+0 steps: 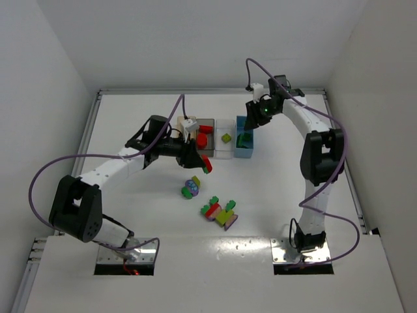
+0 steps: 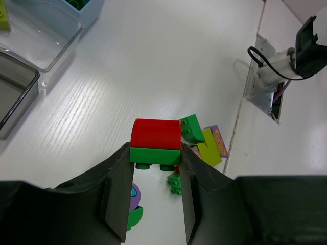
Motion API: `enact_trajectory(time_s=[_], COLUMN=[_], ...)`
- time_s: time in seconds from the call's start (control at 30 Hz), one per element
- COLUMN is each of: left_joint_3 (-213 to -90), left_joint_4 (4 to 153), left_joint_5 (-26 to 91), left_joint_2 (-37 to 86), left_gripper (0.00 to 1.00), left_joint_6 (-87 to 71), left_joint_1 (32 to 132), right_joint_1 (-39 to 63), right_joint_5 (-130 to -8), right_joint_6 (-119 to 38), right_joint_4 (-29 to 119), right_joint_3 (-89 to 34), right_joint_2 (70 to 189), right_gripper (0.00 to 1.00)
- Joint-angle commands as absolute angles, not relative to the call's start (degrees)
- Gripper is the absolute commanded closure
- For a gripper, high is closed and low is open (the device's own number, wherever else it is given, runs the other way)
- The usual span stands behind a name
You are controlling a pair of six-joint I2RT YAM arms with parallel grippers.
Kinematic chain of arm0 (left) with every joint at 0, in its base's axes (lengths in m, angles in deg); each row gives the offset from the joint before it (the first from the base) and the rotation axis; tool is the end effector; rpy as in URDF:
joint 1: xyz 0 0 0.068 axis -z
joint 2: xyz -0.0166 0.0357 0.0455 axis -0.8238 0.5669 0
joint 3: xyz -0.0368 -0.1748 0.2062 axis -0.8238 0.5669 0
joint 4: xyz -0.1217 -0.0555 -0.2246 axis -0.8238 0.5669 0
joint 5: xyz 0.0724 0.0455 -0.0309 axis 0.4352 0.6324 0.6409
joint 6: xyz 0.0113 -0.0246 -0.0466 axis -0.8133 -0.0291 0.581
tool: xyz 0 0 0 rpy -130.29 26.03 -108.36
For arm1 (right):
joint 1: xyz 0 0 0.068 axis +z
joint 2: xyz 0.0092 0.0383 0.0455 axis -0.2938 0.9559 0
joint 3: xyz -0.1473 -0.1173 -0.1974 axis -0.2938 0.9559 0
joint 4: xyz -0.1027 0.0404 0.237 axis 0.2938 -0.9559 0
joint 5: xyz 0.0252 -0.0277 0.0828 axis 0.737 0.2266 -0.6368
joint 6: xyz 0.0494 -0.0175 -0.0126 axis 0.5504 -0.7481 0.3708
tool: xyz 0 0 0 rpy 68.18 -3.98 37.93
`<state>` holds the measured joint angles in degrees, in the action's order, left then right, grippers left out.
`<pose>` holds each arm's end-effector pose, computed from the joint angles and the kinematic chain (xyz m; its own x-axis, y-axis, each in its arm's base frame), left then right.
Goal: Sort the legos into containers by color
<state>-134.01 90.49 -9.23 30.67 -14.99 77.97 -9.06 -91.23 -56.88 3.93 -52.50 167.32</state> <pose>0.2718 -0.1420 0.2564 -0.6192 0.2042 -0.7582 0.7647 0.3764 -0.5231 0.4438 0.0805 0.2322 -0.7910 -0.2529 -0.5572 -0.4995 0.7929 0.3492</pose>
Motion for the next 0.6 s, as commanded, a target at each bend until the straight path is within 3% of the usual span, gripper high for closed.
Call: enact_trajectory(time_s=[0.0,0.23,0.4,0.57], left_joint_3=[-135.98,-136.51,-136.51,-135.99], left_joint_4=[89.72,89.72,89.72,89.72], left_joint_5=[-8.85,-8.32,-8.32,-13.67], left_joint_2=[28.55,29.60,29.60,29.60], left_gripper=[0.80,0.80,0.80,0.80], left_joint_6=[-16.15,-16.67,-16.67,-17.90], left_joint_1=[77.35,77.35,77.35,77.35], right_joint_1=[-8.74,-8.21,-8.21,-10.32], right_joint_5=[-85.87,-86.39,-90.60,-118.34], right_joint_6=[-54.61,-55.14,-56.45,-65.48], right_joint_4=[6.25,5.72,5.72,2.75], right_joint_3=[-53.77,-53.77,-53.16,-50.87], right_joint_2=[169.08,170.23,168.74,163.29], right_gripper=[0.78,0.45,0.42,0.42])
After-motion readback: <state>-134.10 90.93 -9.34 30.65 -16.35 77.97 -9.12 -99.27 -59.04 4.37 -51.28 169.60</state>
